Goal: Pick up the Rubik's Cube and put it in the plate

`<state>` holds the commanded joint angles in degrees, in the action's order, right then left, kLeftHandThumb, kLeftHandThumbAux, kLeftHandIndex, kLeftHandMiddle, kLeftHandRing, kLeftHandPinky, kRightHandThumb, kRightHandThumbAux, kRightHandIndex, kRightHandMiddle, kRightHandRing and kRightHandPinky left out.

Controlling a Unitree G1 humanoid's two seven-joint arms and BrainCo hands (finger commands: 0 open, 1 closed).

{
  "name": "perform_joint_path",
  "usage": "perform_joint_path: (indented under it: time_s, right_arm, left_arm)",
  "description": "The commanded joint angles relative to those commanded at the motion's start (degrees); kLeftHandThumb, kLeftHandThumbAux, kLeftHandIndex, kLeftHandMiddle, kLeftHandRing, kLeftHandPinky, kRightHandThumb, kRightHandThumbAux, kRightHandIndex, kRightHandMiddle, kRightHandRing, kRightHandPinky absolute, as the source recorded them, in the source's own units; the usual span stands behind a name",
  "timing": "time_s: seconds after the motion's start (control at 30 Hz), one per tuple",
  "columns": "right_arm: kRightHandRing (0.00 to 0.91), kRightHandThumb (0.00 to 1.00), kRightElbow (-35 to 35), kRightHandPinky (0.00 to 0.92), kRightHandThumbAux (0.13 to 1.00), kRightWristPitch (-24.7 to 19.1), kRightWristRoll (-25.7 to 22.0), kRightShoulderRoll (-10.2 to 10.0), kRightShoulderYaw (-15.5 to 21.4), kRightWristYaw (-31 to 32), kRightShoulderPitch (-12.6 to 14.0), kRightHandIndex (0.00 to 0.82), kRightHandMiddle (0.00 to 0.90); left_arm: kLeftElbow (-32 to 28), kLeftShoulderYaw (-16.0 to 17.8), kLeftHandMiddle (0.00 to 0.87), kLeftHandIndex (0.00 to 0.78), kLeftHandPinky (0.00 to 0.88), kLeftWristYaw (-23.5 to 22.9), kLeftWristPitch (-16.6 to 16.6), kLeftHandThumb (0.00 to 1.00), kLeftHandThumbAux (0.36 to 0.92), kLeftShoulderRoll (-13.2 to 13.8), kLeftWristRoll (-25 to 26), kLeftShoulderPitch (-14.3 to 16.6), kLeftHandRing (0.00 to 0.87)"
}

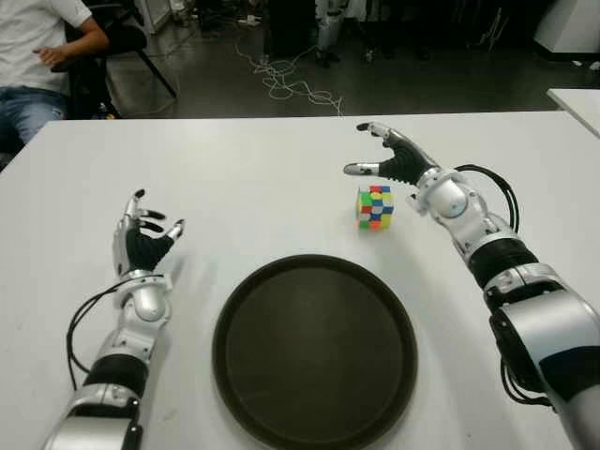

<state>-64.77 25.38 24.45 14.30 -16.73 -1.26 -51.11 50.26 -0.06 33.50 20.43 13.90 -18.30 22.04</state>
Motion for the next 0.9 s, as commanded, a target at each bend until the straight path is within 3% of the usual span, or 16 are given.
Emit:
perform_joint_path:
  time_s: [0.2,0.33,0.5,0.57,0.77,0.9]
  right_arm:
    - [0.000,0.000,-0.68,0.000,0.412,1.69,0.91,0.14,-0.28,-1.22,-0.08,0.000,0.000]
    - [0.000,0.000,-0.93,0.000,0.405,2.08,2.20,0.51,-1.24,-1.92,-0.36,0.000,0.000]
    - [0.000,0.000,-1.13,0.000,0.408,1.85,3.13,0.72,-1.90,-2.34,-0.61,0.000,0.000]
    - [0.000,0.000,-1.19,0.000,0.423,1.64,3.40,0.75,-2.11,-2.43,-0.68,0.000,0.000]
    - [0.000,0.000,-1.34,0.000,0.434,1.40,4.09,0.91,-2.62,-2.69,-0.79,0.000,0.000]
    - [0.000,0.000,-1.38,0.000,0.428,0.97,4.63,1.07,-3.08,-2.67,-0.92,0.000,0.000]
  left_arm:
    - [-0.16,0.05,0.427,0.000,0.674,0.18,0.27,0.000,0.731,-0.06,0.03,-0.08,0.675]
    - [-0.12,0.02,0.366,0.000,0.617,0.08,0.29,0.000,0.727,-0.03,0.05,-0.15,0.611]
    - [-0.06,-0.05,0.364,0.000,0.610,-0.05,0.20,0.000,0.720,0.00,0.01,-0.12,0.604]
    - [0.00,-0.11,0.324,0.000,0.576,-0.10,0.09,0.000,0.720,0.07,-0.07,-0.08,0.552]
    - [0.02,-0.15,0.376,0.000,0.630,-0.04,0.05,0.000,0.732,0.04,-0.13,-0.04,0.604]
    - [-0.53,-0.14,0.526,0.000,0.732,0.15,-0.13,0.000,0.734,-0.18,-0.13,-0.16,0.711]
